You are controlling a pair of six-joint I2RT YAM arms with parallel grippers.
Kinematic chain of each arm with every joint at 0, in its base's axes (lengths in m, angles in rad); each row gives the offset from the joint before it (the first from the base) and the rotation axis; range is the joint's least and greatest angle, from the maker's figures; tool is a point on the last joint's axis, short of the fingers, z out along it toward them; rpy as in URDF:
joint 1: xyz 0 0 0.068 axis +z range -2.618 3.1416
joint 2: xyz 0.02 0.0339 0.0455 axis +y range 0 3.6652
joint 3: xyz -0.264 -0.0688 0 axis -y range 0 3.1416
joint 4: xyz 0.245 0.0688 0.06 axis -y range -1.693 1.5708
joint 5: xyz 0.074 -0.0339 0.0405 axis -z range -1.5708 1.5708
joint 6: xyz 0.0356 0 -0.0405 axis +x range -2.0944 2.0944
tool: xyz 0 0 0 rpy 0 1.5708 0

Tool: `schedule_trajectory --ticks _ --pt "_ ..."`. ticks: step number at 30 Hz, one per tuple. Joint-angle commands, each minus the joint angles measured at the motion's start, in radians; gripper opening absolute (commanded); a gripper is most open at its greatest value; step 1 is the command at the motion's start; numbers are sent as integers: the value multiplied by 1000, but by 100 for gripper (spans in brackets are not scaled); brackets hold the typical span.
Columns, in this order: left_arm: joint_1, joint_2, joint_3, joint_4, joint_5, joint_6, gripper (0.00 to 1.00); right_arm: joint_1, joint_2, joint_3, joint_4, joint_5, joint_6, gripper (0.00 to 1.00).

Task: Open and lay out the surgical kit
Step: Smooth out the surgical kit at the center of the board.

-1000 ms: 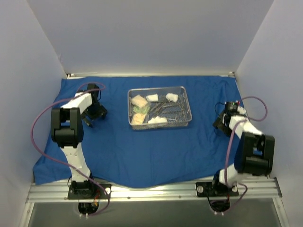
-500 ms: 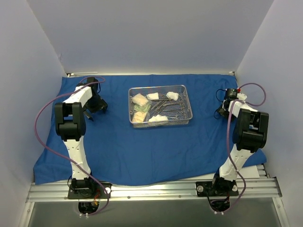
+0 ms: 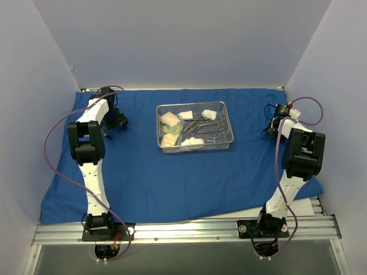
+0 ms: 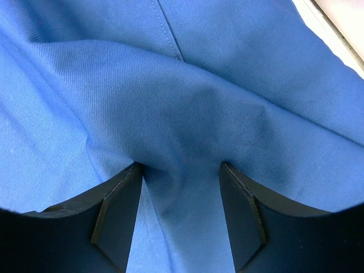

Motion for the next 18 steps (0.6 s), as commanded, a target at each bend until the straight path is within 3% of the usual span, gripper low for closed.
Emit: schedule_trajectory --ticks 1,4,7,18 --pt "20 74 5 113 -18 37 94 -26 35 -19 -58 4 -35 52" --pt "21 114 70 112 20 58 94 -35 41 9 -82 -25 -47 52" --pt "18 190 196 13 34 61 94 -40 73 32 -82 -55 -62 52" --pt "29 275 337 -49 57 74 94 -46 144 76 -52 -68 -102 51"
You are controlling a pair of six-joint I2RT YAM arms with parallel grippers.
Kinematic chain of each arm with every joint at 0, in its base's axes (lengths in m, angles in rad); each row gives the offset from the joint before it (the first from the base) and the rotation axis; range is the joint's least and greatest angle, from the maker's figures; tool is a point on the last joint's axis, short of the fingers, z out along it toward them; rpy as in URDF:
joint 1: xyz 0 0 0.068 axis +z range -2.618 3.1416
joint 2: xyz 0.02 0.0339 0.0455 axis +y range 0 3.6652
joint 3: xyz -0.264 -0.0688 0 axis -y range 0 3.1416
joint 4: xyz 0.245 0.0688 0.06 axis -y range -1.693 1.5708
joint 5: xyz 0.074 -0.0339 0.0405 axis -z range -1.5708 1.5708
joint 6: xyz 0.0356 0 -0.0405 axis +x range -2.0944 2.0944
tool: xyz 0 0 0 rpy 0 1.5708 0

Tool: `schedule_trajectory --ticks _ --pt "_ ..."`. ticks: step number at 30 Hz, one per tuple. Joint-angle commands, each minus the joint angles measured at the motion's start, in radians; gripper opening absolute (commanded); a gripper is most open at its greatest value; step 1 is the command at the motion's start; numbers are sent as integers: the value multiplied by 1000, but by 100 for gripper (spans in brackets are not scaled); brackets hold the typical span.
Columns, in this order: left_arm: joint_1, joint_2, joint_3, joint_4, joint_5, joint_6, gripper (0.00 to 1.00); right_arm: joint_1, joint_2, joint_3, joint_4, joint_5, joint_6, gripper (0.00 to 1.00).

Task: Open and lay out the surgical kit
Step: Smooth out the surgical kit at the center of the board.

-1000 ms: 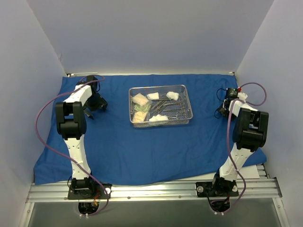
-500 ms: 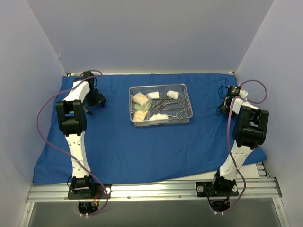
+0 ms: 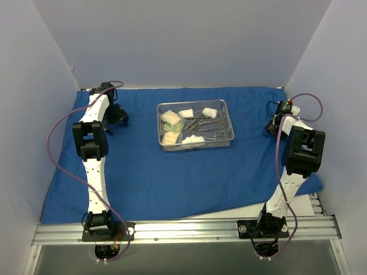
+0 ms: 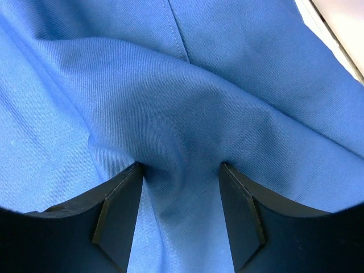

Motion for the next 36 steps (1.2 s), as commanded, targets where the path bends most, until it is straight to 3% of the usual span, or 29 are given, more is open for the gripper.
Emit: schedule_trajectory --ticks 1,7,16,20,26,33,36 --pt "20 106 46 97 14 9 94 -29 83 5 -41 -2 -33 51" --pt "18 78 131 63 9 41 94 -29 -22 -23 -82 26 -14 63" --pt "0 -221 -63 112 -92 33 94 -26 -377 -227 -193 115 134 95" --pt "-1 -409 -228 185 -144 7 94 -29 -478 -341 -214 145 227 98" --pt "-20 -563 -504 297 -100 -17 94 -29 -536 -482 -179 146 282 98" --pt "-71 -589 -642 319 -91 -37 94 -46 -616 -550 -251 289 381 100" --pt "-72 -595 -687 340 -78 -39 94 -113 -656 -597 -248 259 398 100"
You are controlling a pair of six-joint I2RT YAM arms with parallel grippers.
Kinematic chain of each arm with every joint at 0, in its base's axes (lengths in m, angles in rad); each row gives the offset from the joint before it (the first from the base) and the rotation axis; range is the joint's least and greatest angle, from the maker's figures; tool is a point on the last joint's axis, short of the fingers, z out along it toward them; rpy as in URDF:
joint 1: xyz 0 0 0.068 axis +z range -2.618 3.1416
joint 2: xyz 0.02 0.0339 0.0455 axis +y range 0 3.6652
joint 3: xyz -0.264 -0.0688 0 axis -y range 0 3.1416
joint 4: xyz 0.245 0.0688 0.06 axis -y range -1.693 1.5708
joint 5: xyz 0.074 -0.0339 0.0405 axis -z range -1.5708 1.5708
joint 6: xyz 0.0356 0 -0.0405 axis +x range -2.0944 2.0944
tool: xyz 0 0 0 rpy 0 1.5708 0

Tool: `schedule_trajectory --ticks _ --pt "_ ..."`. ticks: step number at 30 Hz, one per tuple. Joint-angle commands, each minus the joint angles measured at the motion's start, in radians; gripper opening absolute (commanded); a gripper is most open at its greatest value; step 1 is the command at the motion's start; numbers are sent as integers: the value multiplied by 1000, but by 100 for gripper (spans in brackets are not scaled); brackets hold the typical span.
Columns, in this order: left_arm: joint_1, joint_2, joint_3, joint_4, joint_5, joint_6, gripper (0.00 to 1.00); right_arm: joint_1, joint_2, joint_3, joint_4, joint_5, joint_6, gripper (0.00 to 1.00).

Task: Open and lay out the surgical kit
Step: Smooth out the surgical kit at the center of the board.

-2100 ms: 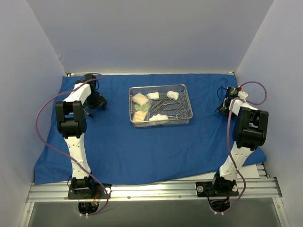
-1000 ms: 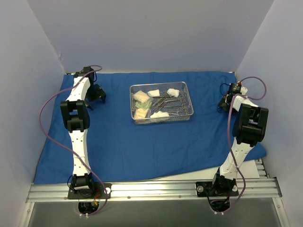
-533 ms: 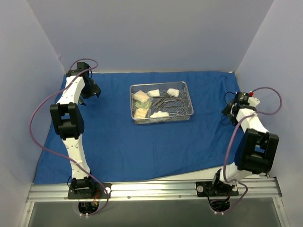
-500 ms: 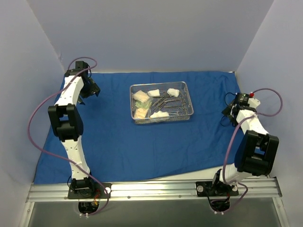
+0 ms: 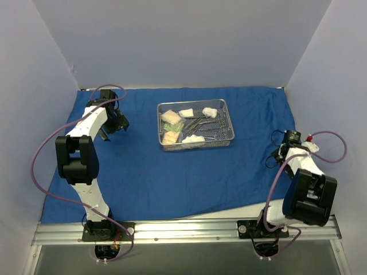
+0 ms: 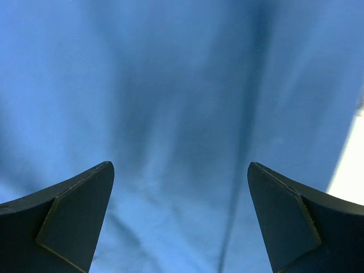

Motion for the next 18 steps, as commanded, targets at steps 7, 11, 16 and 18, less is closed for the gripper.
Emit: schedule_trajectory --ticks 7,11,16,18 --pt "-3 -27 -34 52 18 -21 94 -140 -11 -30 -149 85 127 100" --pt "-4 -51 -34 33 39 -27 94 -143 83 28 -242 202 190 100" --pt "-4 -87 -40 33 94 -44 94 -140 231 115 -429 334 336 100" --pt "-6 -91 -21 33 113 -53 94 -143 319 143 -532 401 459 100"
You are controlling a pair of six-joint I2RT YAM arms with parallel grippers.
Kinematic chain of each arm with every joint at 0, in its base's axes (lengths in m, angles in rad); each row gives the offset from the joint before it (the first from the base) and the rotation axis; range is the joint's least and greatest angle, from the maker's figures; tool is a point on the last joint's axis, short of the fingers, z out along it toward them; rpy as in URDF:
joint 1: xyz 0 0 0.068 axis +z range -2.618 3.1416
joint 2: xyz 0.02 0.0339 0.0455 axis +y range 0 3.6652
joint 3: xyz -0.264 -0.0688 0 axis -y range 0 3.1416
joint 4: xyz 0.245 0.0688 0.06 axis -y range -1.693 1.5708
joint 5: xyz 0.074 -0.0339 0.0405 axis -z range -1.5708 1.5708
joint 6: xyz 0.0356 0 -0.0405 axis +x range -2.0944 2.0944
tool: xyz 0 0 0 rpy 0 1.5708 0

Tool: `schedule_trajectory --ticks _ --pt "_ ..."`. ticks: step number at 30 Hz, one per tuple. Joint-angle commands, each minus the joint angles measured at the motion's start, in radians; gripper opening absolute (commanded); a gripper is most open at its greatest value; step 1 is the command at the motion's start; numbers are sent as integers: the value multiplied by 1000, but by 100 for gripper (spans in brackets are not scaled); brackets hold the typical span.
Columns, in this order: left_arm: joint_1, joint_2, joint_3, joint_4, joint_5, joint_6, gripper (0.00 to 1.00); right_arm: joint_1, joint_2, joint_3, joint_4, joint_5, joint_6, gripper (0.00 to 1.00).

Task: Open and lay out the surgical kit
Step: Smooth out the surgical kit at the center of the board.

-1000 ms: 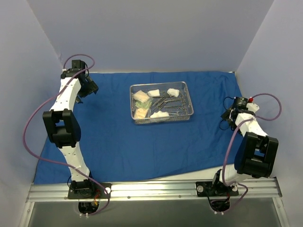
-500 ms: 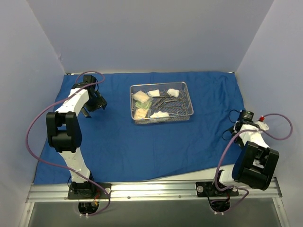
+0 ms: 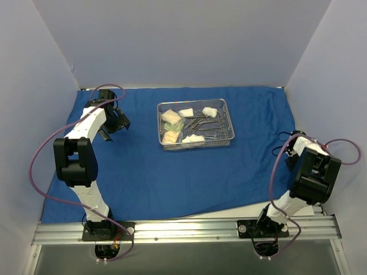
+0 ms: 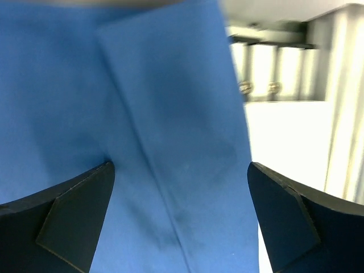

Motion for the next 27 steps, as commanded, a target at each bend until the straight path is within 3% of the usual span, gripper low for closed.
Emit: schedule_trajectory --ticks 1,5,9,14,18,22,27 --pt "-1 -58 32 14 53 -26 94 -13 150 31 -278 192 216 100" --pt "1 -49 88 -16 53 -28 94 -19 305 110 -436 229 327 100" --pt "1 -49 114 -43 31 -19 94 -80 235 77 -410 241 384 100" --pt "2 -53 129 -56 28 -17 94 -325 1 -32 -233 131 234 94" --pt "-1 -65 147 -69 24 -22 94 -659 -177 -101 -136 47 40 87" --pt "-4 -81 152 -61 37 -28 94 -743 -256 -135 -64 -76 -46 89" --pt "-7 -99 140 -76 1 -19 94 -744 -279 -113 1 -143 -177 90"
